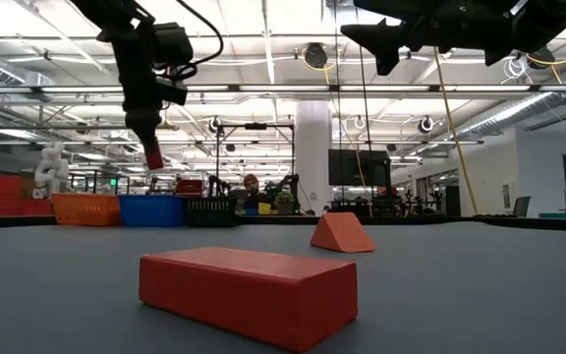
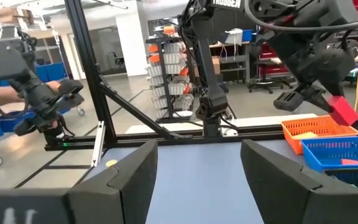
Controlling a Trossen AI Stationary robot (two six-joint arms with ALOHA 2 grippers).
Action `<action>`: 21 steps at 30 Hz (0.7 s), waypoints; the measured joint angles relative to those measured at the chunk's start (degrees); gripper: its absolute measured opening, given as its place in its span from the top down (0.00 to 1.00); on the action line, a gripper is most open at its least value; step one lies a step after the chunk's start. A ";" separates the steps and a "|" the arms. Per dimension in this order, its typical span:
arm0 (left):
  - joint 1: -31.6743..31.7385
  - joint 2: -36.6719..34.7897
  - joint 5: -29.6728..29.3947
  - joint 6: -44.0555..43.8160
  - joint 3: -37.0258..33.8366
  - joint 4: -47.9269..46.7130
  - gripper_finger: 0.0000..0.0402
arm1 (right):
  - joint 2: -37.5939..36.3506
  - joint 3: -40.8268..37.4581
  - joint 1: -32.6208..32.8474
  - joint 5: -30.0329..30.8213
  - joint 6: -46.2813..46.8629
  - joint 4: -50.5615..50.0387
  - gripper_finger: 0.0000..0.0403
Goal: Sort & place blocks by color
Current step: Put the red block into the blue bin, then put the orange block into the orange bin
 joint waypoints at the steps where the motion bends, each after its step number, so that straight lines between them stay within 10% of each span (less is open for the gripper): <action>1: 0.31 0.00 0.08 -0.04 -0.08 0.04 0.60 | 0.00 0.00 0.00 0.00 -0.02 -0.14 0.44; 13: 0.03 2.74 4.19 -0.74 -0.23 2.57 0.30 | 0.00 0.00 -0.02 4.34 -0.61 -1.65 0.44; 21: -5.80 2.51 9.72 -8.91 -0.24 -3.90 0.28 | 0.00 0.00 -0.13 4.48 -0.95 -1.84 0.44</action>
